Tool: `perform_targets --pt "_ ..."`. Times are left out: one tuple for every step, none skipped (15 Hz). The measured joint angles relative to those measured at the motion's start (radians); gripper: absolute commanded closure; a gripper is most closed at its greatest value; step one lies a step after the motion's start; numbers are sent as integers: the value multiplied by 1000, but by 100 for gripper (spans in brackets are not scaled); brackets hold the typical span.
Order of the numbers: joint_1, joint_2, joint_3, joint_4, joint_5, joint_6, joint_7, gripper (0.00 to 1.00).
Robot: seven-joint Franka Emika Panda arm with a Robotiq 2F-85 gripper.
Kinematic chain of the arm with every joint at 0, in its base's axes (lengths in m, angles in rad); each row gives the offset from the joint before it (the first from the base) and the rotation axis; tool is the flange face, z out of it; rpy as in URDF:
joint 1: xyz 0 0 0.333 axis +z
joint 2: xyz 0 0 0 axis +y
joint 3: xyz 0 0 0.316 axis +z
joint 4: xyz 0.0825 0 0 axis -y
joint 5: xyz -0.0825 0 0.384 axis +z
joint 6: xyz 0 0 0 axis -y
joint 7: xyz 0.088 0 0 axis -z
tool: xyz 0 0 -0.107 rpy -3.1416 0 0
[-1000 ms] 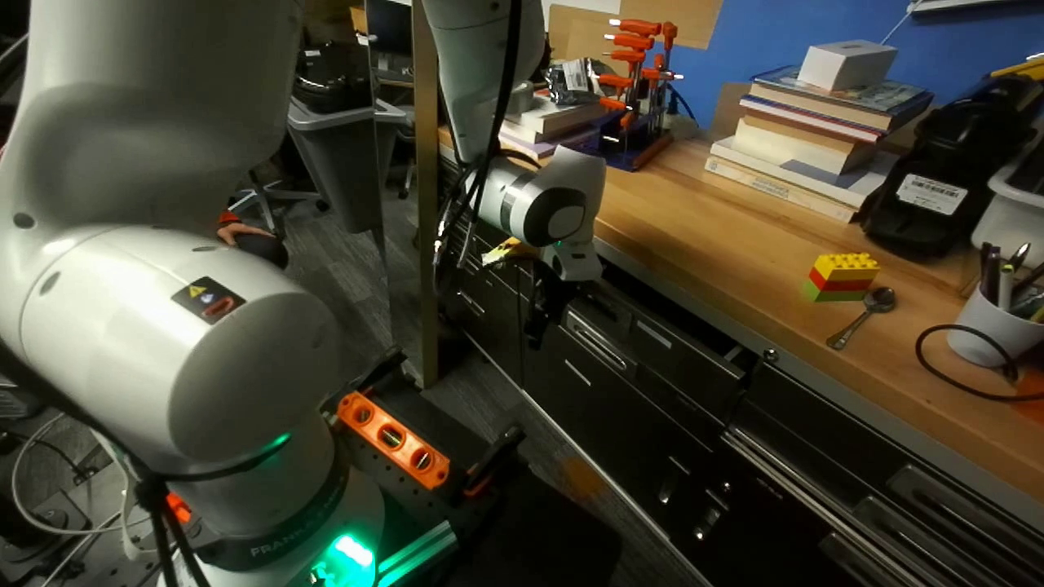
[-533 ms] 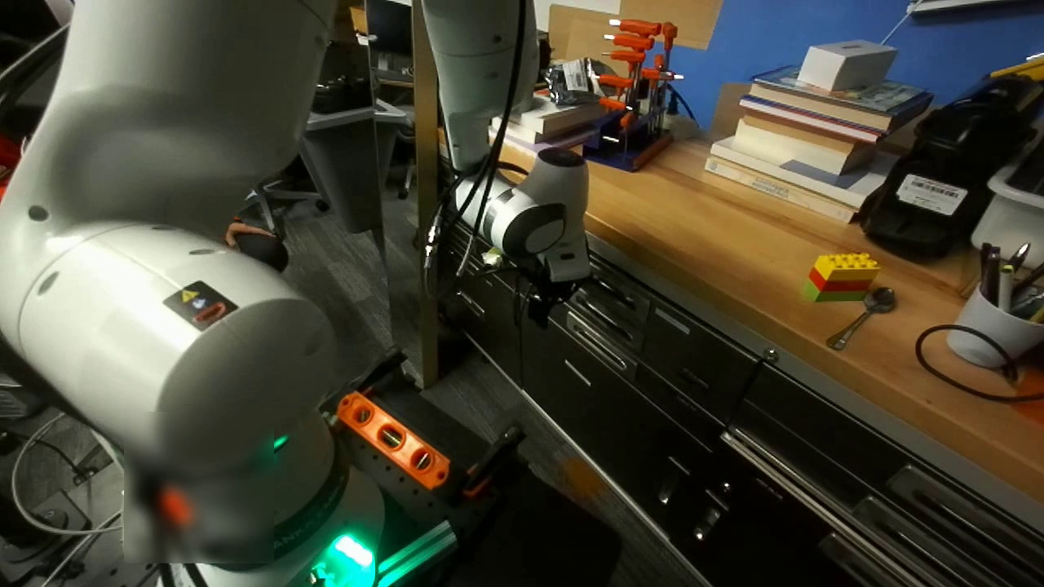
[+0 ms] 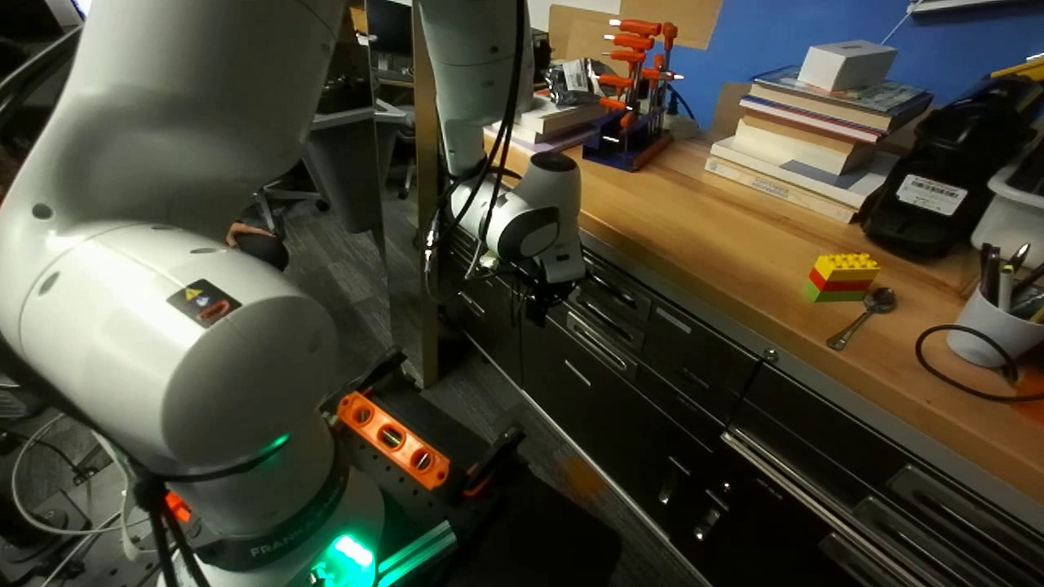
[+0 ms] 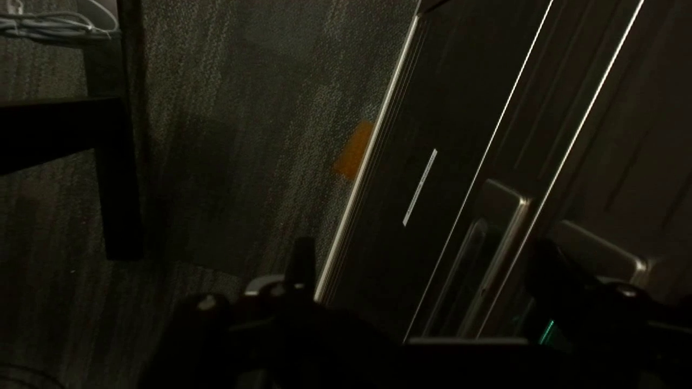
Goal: Put the black objects in the drawer and close it
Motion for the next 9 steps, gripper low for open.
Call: perform_targets --pt "28 -7 -40 -3 -6 -29 0 0" --pt "70 -23 -99 -12 -17 -72 4 0" --pt "117 -45 -167 -28 -37 -119 13 0" --pt "167 -75 -237 -52 -72 -167 34 0" --pt "214 -110 -305 -82 -118 -214 61 0" --pt "255 -147 -365 -112 -174 -259 90 0" --pt "289 -189 -420 -143 -243 -311 119 0" --pt "314 -236 -464 -171 -321 -367 146 0" --pt "327 -287 -497 -197 -407 -426 165 0"
